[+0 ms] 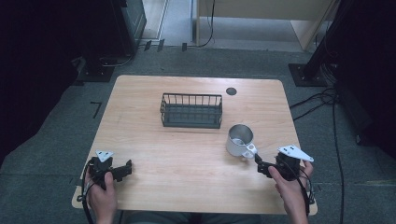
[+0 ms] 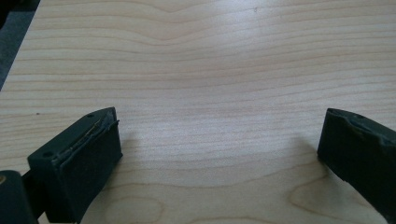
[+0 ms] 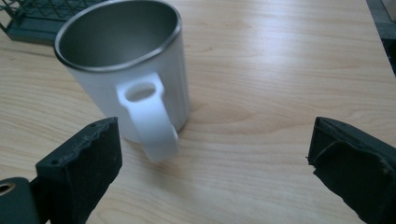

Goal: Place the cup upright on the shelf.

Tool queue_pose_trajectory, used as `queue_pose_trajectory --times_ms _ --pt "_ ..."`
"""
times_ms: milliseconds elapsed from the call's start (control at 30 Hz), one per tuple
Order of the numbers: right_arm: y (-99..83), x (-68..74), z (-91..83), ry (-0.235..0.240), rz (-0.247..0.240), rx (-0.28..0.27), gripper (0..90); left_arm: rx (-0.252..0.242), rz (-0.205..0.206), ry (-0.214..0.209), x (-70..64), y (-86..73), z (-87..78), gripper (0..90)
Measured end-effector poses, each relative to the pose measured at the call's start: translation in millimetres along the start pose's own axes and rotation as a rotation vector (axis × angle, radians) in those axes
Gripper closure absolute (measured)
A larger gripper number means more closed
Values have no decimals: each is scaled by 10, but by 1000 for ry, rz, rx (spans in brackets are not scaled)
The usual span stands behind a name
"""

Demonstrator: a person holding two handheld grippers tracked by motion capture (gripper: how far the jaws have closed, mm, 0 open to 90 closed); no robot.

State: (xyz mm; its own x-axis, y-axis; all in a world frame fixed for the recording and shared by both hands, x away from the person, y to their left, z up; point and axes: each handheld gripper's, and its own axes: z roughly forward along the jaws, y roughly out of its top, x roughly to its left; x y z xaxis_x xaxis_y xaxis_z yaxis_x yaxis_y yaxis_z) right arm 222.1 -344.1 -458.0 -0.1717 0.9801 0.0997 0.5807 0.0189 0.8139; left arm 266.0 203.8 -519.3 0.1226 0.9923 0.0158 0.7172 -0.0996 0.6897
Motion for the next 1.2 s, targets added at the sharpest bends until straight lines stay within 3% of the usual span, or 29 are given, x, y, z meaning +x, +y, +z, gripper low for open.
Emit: queue_pose_trajectory --times_ms 600,1200 --pt "298 407 294 88 -47 -3 0 -1 0 0 0 0 0 0" --pt "360 568 503 75 -57 19 0 0 0 0 0 0 0 0"
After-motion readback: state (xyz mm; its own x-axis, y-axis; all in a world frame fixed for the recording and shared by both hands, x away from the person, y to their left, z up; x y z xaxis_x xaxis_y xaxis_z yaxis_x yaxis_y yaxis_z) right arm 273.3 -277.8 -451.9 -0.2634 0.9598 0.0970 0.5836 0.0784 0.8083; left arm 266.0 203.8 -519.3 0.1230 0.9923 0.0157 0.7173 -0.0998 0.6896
